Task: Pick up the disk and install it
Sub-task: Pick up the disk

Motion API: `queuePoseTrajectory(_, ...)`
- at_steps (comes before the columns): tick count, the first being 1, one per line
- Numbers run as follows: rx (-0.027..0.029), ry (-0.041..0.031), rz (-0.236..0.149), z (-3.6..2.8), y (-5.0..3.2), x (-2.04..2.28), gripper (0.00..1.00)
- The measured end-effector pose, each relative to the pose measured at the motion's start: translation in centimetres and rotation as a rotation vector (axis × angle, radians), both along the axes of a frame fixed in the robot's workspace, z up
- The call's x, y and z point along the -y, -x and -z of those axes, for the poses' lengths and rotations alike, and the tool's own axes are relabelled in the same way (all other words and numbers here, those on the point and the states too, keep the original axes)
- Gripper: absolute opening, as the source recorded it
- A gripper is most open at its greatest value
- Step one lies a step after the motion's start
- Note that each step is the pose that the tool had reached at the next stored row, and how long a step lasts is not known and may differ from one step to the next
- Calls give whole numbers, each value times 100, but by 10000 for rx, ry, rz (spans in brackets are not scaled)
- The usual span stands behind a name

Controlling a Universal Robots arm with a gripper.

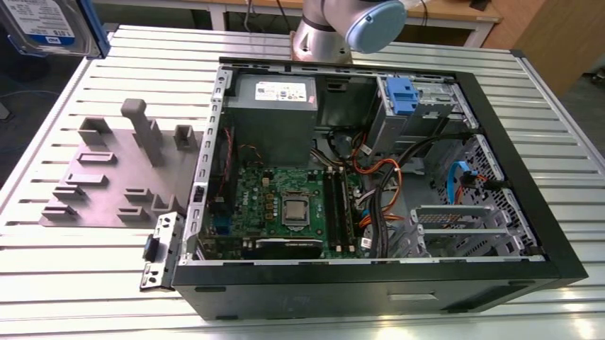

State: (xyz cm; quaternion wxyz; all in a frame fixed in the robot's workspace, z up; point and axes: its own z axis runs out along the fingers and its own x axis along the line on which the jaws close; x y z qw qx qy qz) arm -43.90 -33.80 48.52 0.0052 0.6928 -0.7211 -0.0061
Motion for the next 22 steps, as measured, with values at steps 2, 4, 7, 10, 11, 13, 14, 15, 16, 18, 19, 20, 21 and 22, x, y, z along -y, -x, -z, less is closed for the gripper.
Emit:
queuePoseTrajectory(2,0,0,0,0,0,15,37)
queuePoseTrajectory(4,0,0,1,0,0,15,37)
queuePoseTrajectory(7,0,0,1,0,0,17,37)
queuePoseTrajectory(10,0,0,0,0,0,17,37)
queuePoseTrajectory(11,0,0,0,0,0,17,37)
queuePoseTrajectory(13,0,0,0,0,0,17,37)
queuePoseTrajectory(14,2,-1,0,1,-2,18,37)
queuePoseTrajectory(15,2,-1,-1,1,-7,18,37)
queuePoseTrajectory(16,-1,0,-1,0,-13,18,37)
queuePoseTrajectory(18,1,0,0,0,-32,17,37)
queuePoseTrajectory(19,1,-1,0,0,-43,17,37)
queuePoseTrajectory(20,1,-1,0,0,-53,17,37)
queuePoseTrajectory(21,0,0,0,0,-61,17,37)
queuePoseTrajectory(22,0,0,1,0,-67,17,37)
